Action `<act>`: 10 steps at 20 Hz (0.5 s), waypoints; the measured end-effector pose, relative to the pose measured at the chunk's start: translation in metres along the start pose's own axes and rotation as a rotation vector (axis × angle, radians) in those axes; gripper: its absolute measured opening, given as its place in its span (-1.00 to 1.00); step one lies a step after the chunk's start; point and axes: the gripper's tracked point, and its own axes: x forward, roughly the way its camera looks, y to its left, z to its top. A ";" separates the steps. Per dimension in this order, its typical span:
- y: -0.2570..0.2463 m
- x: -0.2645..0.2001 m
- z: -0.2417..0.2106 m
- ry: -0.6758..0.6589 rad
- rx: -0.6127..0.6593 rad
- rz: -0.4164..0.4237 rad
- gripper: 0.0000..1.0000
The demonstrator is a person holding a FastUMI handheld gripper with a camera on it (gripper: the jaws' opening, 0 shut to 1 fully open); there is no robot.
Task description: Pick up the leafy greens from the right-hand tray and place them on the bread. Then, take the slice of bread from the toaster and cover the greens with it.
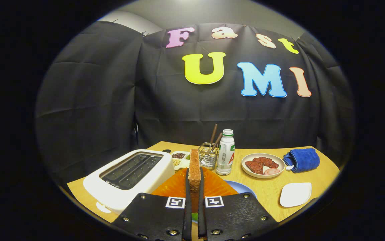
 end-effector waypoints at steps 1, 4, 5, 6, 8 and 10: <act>-0.002 0.002 -0.004 0.006 0.015 -0.002 -0.85; -0.007 0.009 -0.017 0.027 0.019 -0.006 -0.85; -0.008 0.010 -0.019 0.031 0.018 -0.009 -0.85; -0.006 0.011 -0.024 0.036 0.021 -0.004 -0.85; -0.001 0.012 -0.029 0.048 0.029 0.018 -0.85; 0.003 0.011 -0.032 0.049 0.025 0.029 -0.85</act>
